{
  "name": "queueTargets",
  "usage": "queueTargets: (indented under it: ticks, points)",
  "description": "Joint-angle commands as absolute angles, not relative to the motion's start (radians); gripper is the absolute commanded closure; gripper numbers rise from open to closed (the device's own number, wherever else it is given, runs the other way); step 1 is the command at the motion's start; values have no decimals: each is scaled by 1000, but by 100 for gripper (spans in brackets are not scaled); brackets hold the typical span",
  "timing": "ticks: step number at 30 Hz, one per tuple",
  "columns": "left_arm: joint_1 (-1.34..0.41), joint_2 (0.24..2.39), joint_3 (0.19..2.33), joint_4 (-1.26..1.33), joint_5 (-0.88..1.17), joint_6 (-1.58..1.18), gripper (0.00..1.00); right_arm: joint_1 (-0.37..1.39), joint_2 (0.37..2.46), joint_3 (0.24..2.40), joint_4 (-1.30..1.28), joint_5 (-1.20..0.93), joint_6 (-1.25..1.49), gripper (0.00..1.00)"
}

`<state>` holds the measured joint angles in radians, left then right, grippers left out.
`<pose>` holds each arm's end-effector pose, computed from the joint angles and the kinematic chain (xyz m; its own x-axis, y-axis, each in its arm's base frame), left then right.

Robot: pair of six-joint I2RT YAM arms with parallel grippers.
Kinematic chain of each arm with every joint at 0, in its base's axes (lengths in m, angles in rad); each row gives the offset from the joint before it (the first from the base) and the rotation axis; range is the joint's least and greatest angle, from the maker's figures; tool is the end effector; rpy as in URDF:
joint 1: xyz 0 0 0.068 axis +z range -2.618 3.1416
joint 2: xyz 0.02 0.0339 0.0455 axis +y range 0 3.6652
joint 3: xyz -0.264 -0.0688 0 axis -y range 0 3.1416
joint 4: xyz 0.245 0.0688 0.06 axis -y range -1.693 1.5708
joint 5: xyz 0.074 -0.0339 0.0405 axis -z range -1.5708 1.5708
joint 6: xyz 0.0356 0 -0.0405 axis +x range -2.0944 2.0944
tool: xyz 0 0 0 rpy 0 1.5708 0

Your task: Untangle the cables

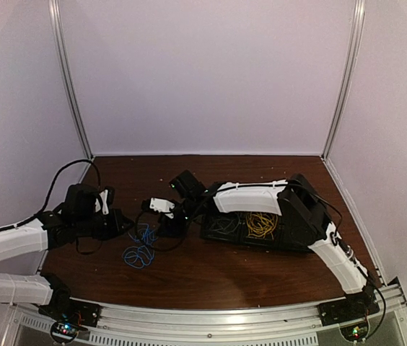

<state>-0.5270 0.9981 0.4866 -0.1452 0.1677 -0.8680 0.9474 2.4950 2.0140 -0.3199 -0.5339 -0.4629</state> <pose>0.1754 -0.1089 0.2012 -0.8066 -0.4011 -0.4342 -0.0083 0.7421 -0.6702 0.3055 0.4559 0.1373 0.0294 -0.6176 -0.7860 -0.9976 -0.0680 0.0161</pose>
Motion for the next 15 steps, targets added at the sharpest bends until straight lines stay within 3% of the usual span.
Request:
queueTargets:
  ticks: [1,4,7,12,15]
  points:
    - [-521,991,515,-142,161,-845,100,938,2526,2054,-301,-649,-440,53]
    - [-522,988,519,-155,150,-840,100,931,2546,2088,-321,-656,-420,70]
    - [-522,983,532,-176,134,-831,100,918,2542,2098,-349,-674,-419,74]
    - [-522,983,570,-211,106,-812,100,896,2508,2069,-390,-689,-450,100]
    - [-520,984,598,-241,74,-802,100,880,2475,2066,-449,-692,-453,100]
